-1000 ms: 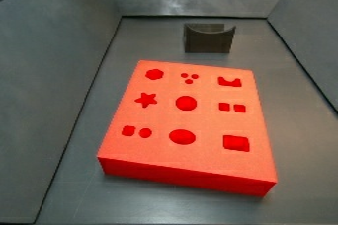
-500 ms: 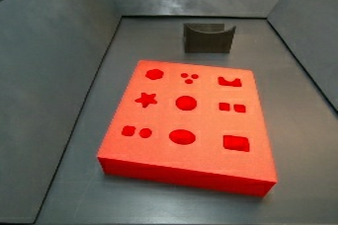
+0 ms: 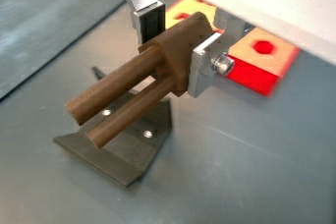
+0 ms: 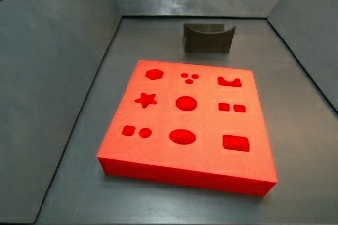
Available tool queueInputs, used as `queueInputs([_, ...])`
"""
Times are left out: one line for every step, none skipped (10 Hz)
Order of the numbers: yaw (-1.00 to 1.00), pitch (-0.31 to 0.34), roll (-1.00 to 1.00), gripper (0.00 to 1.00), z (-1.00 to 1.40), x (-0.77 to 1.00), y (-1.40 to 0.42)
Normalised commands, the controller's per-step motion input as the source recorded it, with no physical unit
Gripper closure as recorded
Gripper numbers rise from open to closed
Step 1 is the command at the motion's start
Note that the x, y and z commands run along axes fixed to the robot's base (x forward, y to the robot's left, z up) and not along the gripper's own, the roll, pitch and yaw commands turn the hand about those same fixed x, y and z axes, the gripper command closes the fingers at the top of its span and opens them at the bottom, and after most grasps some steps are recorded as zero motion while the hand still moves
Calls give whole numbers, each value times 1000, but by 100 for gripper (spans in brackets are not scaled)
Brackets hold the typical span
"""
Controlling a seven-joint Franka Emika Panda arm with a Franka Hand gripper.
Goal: Pick up the 3 prong object. Move up. Place the 3 prong object on the fixture. Regrasp the 3 prong object. Move to above the board. Insert the 3 prong object.
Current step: Place the 3 prong object on the fixture.
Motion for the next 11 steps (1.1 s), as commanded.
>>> queueInputs([375,-34,84,100,-65,1000,-93])
queueInputs([203,-17,66,100,-53,946,-62])
queueInputs([132,-2,65,100,-44,841,-46])
queueInputs([78,19,72,100,-34,701,-28])
queueInputs([210,76,-1000,100,284,864,177])
queueInputs([197,87,-1000,100,278,721,177])
queueInputs([156,111,-1000,100,152,555,135])
queueInputs([141,122,-1000,100,66,470,88])
queueInputs([130,129,-1000,100,39,421,73])
queueInputs([106,148,-1000,100,32,311,57])
queueInputs([80,165,-1000,100,12,192,52])
